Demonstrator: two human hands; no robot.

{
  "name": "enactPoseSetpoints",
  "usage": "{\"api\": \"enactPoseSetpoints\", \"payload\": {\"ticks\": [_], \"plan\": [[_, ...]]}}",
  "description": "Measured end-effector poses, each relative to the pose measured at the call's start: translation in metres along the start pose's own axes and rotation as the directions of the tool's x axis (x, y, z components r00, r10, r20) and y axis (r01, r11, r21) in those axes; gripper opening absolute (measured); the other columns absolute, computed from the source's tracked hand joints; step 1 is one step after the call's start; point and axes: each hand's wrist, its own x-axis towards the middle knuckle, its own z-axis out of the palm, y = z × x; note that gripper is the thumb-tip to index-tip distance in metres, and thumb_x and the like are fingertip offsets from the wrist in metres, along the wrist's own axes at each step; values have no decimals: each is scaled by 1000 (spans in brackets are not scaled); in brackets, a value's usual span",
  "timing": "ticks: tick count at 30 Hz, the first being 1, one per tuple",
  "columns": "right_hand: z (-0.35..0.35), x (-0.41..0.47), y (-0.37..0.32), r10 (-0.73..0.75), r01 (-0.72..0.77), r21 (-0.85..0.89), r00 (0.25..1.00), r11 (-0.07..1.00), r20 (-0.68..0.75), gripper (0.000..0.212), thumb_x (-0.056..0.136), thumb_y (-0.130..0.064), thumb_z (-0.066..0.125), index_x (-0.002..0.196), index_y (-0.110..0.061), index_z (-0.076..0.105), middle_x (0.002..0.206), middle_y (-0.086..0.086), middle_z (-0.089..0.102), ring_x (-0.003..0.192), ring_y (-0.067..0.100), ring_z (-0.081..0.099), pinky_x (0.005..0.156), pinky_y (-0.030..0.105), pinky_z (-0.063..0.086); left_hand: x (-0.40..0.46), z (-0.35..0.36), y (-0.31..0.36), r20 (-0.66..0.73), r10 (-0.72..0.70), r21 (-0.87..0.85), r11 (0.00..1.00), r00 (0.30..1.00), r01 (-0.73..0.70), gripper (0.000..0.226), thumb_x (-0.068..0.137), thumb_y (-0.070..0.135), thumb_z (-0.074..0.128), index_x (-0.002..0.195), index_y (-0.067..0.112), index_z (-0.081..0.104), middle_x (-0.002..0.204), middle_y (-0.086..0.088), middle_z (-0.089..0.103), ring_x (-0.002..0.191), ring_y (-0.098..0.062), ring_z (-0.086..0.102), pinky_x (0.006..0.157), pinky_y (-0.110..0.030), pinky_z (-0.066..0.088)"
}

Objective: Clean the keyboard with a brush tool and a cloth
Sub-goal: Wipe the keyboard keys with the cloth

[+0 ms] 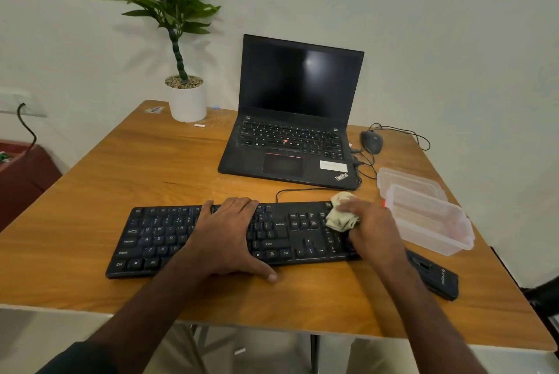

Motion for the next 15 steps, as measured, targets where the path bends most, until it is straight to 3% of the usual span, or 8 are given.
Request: {"api": "enactPoseSetpoints", "payload": {"ticks": [3,5,6,8,10,11,15], "plan": [[-8,4,4,25,-2,100,972,995,-234,48,88,2,61,130,-22,65,127,8,68,105,20,64,91,37,56,0,0,0,-4,1,-1,1000,1000,-1,153,36,109,41,159,24,7,165,6,14,151,-14,13,122,-57,5],[-2,-4,-5,-43,65,111,981,992,-191,44,95,-6,58,134,-25,61,136,3,61,107,15,62,89,23,54,0,-1,0,-1,1,9,1000,1000,-1,153,36,109,41,159,24,7,165,6,14,151,-14,13,122,-57,6],[5,-9,-10,-103,112,81,989,990,-105,40,99,-13,56,135,-29,60,140,1,57,109,13,60,88,18,52,0,-1,0,1,2,14,1000,1000,-2,152,36,109,40,159,24,7,165,6,14,151,-14,13,122,-57,7],[23,-19,-12,-173,173,6,982,985,79,42,102,-16,52,140,-34,53,151,-1,47,130,14,51,109,27,43,-1,-2,-1,-2,0,15,1000,1000,0,152,36,109,39,159,24,7,165,6,14,151,-14,13,122,-56,7],[28,-19,-5,-116,123,-73,989,990,94,54,100,-8,52,146,-33,46,159,-6,35,145,15,34,119,32,24,-1,-2,-2,-9,-4,4,1000,1000,4,152,36,109,40,159,24,9,165,6,15,151,-14,14,122,-56,6],[25,-15,-2,-74,80,-71,994,994,81,53,99,-8,52,147,-32,46,159,-5,36,145,16,34,120,33,24,-2,-3,-2,-7,-4,3,1000,1000,4,152,37,109,41,159,24,9,165,6,15,151,-14,14,122,-55,6],[11,-1,6,13,-9,-153,1000,988,20,46,98,-7,55,140,-25,54,135,6,61,117,23,60,102,39,50,-2,-2,-2,-2,-6,10,1000,1000,6,152,37,109,40,159,24,7,165,7,14,151,-14,13,122,-55,5]]}}
